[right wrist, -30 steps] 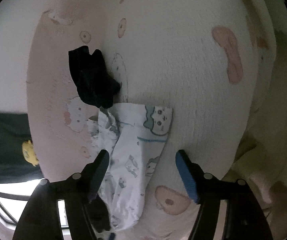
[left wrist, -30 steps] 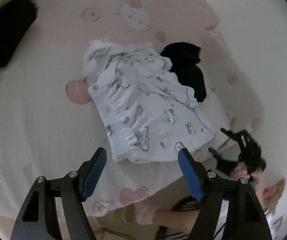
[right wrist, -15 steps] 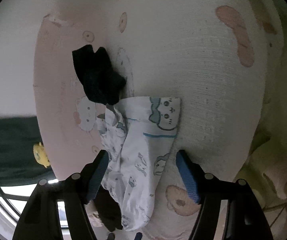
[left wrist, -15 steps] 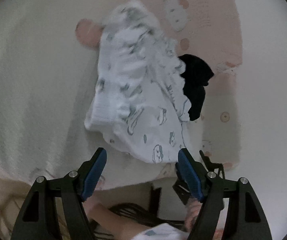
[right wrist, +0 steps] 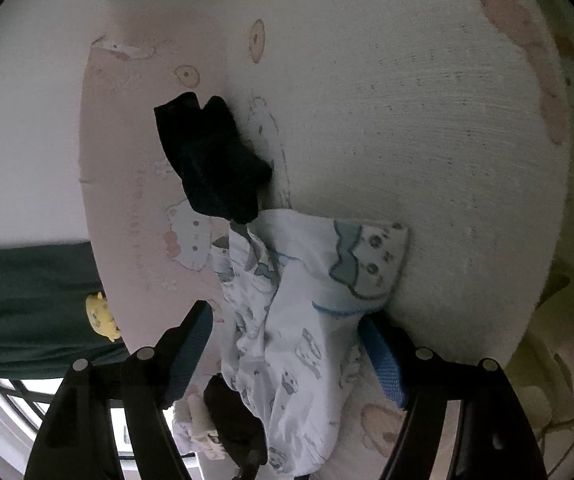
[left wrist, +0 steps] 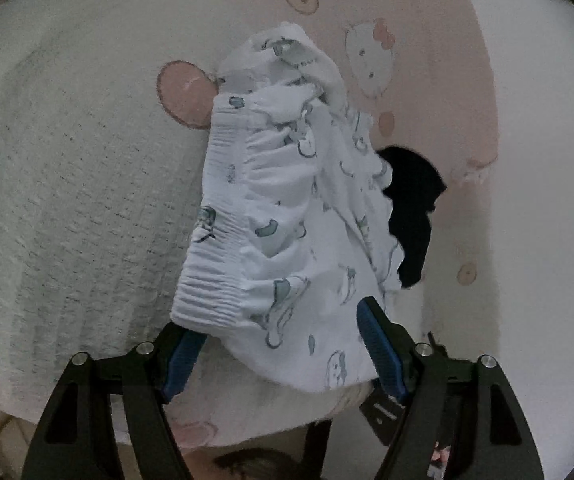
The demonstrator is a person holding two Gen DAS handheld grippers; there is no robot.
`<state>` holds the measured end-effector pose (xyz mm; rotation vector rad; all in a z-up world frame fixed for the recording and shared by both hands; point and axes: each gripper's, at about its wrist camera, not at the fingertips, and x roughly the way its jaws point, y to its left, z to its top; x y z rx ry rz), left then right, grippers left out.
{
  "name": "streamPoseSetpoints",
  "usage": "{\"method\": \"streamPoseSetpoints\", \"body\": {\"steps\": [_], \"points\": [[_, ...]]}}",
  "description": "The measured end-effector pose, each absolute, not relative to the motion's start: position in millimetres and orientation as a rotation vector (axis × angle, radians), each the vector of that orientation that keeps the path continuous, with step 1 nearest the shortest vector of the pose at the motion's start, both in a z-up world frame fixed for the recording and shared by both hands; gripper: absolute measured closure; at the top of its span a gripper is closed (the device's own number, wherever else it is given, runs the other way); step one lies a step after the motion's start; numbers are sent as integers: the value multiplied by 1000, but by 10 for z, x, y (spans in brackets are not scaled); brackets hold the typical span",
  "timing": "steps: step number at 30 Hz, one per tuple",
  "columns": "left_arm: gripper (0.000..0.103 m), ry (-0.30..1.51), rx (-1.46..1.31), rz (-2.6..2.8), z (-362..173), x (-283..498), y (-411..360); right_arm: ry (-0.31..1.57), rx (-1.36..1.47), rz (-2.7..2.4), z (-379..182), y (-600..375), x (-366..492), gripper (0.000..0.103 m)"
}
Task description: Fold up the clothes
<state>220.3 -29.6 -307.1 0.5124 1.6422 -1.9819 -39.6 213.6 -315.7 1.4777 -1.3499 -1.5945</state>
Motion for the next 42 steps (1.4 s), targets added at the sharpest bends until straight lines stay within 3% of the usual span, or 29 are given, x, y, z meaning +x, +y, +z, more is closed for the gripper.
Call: {"method": "streamPoseSetpoints", "body": {"steps": [5,8,10,11,13,15,16,19,22,31,39,41,42], "points": [[8,1605,511,-2028,-3042,2095,-265,-1302,1531,-1619,-3135,2075,-447,34],[1,1593,544,-2046,-3033,2011,-282,-1135,1565,-1738,-3032,1972,-425,62],[1,1550,590,-2062,-3009,1966,-276,-1010,1582,-1821,-2958,1901,-405,103],[1,1528,613,-2069,-2996,1943,-273,-946,1589,-1861,-2921,1865,-394,103],[16,1349,730,-2091,-2937,1858,-210,-815,1600,-1937,-2846,1794,-373,103],[67,1108,857,-2071,-2870,1745,-126,-681,1606,-2009,-2772,1722,-353,103],[73,1033,891,-2054,-2864,1729,-110,-613,1607,-2043,-2735,1687,-342,103],[94,1223,842,-2013,-2937,1882,-229,-473,1597,-2109,-2635,1631,-280,103],[97,1281,822,-1990,-2929,1961,-245,-395,1576,-2145,-2546,1623,-189,103],[100,1207,850,-2003,-2831,2148,37,-159,1503,-2241,-2277,1598,85,103],[100,1105,815,-2090,-2699,2351,138,-200,1495,-2243,-2260,1667,205,103],[100,1067,764,-2149,-2592,2381,162,-204,1453,-2239,-2196,1659,230,98],[99,1052,730,-2183,-2524,2395,175,-216,1423,-2241,-2153,1659,249,91]]}}
